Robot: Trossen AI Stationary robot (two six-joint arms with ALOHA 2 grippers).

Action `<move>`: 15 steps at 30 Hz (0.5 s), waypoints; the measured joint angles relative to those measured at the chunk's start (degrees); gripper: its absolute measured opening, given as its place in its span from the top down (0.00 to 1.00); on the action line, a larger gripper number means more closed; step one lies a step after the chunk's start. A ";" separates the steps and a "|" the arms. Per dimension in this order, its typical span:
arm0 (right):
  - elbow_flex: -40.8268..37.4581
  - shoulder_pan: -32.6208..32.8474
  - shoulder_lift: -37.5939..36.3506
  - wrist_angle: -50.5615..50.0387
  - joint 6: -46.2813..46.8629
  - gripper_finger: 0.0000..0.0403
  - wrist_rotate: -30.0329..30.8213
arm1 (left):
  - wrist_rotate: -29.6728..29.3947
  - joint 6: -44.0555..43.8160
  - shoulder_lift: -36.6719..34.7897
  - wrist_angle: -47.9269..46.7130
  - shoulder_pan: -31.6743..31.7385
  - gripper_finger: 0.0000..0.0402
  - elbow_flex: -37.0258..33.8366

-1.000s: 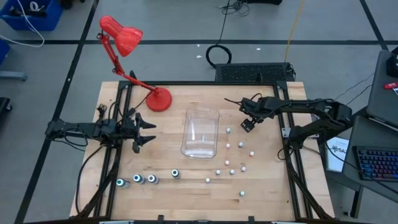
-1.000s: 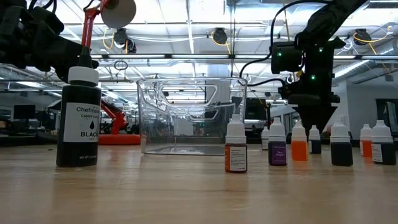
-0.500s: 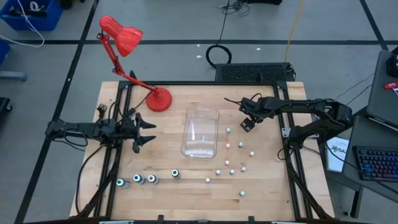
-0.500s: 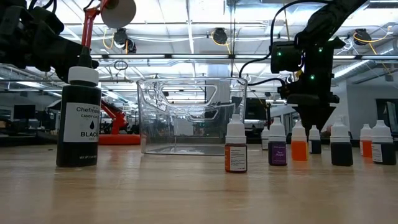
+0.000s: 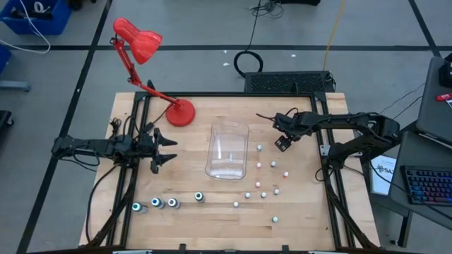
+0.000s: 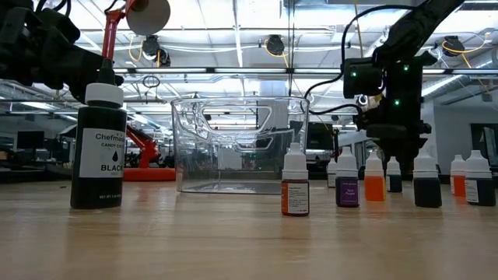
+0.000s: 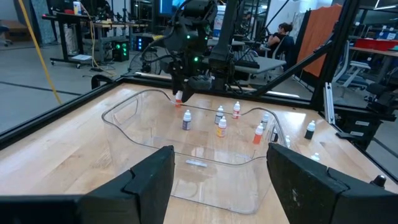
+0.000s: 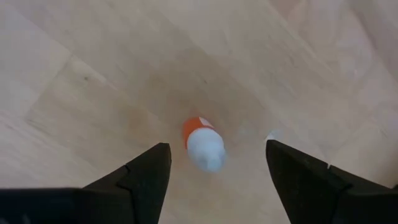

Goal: Pick & Place food coloring
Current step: Put the small orange food coloring bottle into the transparent bin

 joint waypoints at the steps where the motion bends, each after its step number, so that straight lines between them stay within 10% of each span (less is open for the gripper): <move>1: 0.00 0.01 0.00 0.48 -0.02 0.38 0.00 | 0.00 0.00 0.00 0.00 0.02 0.37 0.01; 15: 0.00 0.00 0.00 1.94 -0.37 0.39 0.00 | 0.00 0.00 0.00 0.00 0.02 0.37 0.00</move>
